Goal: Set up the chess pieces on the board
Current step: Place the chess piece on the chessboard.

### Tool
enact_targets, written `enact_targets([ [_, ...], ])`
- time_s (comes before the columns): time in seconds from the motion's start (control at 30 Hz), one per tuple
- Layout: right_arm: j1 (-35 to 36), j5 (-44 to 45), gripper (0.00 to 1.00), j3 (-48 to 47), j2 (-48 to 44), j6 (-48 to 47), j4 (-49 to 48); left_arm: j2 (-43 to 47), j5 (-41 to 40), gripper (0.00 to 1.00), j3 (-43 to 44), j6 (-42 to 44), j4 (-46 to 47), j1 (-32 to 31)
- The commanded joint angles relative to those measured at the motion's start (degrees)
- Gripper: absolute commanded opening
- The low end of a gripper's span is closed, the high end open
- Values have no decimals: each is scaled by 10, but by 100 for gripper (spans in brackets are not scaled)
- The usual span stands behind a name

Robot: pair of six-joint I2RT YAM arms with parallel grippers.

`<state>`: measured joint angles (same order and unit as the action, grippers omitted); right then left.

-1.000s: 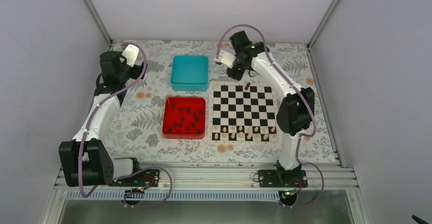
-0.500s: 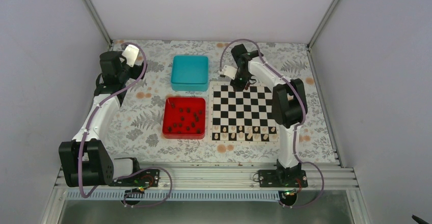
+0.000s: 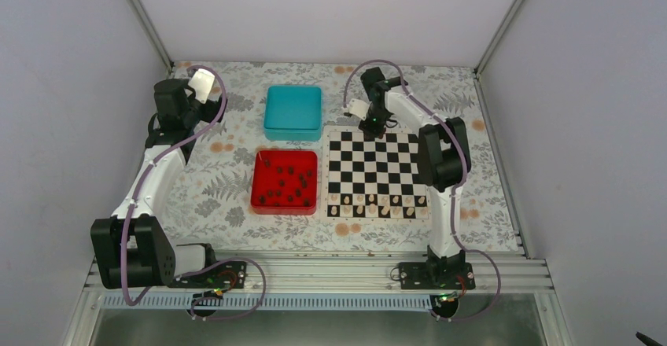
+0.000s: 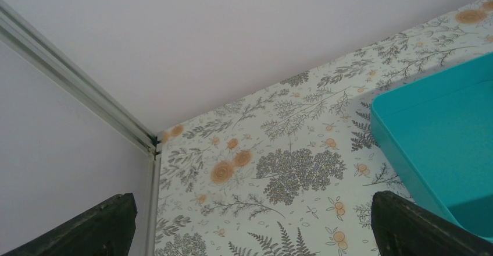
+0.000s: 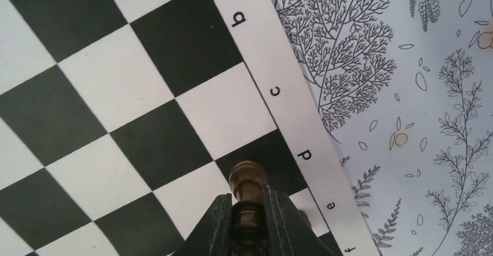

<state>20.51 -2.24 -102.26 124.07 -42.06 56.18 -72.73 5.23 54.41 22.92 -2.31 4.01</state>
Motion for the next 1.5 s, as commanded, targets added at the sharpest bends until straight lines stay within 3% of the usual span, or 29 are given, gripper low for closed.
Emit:
enact_targets([
  [0.0,-6,3,5,-25,20,-8,-2,11,9,100,-3,-2,4,3],
  [1.47,-18,-15,5,-36,53,-14,13,0,14,100,0,1,5,3],
])
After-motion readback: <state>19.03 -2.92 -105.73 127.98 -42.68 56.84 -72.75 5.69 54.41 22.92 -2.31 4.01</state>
